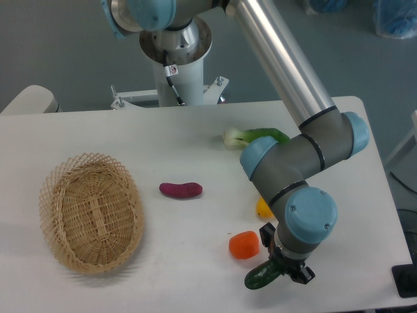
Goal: Place the cucumber on the table
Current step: 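Carry the held green cucumber toward the wicker basket side of the table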
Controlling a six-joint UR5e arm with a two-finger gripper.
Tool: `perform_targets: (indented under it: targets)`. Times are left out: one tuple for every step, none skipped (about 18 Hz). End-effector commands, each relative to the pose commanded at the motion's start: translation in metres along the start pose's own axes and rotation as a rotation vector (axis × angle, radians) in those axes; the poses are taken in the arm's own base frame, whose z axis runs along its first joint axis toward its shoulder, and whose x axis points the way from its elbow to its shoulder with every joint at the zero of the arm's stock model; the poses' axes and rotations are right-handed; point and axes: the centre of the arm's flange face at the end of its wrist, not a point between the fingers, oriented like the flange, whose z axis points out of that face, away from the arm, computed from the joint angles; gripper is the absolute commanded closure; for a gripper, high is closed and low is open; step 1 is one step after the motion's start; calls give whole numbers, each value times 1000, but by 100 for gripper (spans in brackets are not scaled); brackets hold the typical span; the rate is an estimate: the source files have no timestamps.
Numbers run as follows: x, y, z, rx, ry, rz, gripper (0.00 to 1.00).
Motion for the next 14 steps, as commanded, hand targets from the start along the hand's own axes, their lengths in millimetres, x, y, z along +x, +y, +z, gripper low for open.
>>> perform_targets:
  targets:
    - [0,0,0,2,0,0,93]
    - [0,0,-1,3,-1,0,93]
    - [2,-1,-1,3,0,2,92]
    - [5,-5,-1,0,3,2,92]
    - [8,-13,-3,-1,1,11,92]
    - [11,-16,-8,2,0,14,92]
    - [16,-19,-10,3,5,14,92]
    - [22,-25,-9,1,10,17,92]
    - [30,-36,-9,1,16,27,92]
    - [38,-39,-10,4,25,17,92]
    - [48,-38,-10,5,39,12,92]
    - [60,-41,-10,7,50,16,92]
    - [71,-48,-11,13,61,25,92]
    - [82,-58,-14,16,67,36,92]
